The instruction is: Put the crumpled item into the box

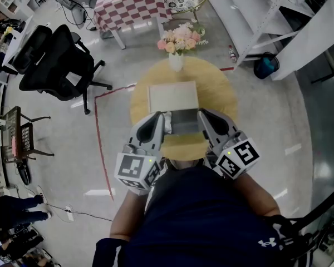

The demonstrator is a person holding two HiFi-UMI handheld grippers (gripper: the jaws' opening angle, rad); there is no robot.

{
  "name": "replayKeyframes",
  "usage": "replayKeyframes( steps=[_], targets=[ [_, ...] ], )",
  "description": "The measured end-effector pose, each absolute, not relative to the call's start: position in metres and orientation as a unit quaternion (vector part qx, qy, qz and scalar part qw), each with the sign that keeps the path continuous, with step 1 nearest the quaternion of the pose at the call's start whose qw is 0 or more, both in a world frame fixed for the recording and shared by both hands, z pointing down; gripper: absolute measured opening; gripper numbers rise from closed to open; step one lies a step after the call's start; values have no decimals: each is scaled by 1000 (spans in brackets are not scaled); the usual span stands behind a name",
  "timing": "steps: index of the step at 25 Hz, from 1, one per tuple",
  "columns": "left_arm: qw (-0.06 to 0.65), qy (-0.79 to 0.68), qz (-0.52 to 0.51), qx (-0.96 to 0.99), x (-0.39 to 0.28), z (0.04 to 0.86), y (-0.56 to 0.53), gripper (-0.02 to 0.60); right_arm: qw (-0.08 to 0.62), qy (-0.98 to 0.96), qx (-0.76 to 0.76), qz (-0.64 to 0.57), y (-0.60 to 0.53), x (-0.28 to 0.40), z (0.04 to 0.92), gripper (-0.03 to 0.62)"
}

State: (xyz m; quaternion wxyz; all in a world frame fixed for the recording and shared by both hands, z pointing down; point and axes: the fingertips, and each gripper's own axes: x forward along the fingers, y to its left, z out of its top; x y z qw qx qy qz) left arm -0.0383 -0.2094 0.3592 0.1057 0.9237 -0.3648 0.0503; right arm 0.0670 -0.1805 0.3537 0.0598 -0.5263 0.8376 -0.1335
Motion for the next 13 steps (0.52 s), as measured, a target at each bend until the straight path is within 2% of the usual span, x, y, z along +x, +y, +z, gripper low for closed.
replayKeyframes(
  steps=[13],
  targets=[
    [108,-362,53,924,-37,362,-211,18,61,836,-527,-141,-182,69,356,5]
  ],
)
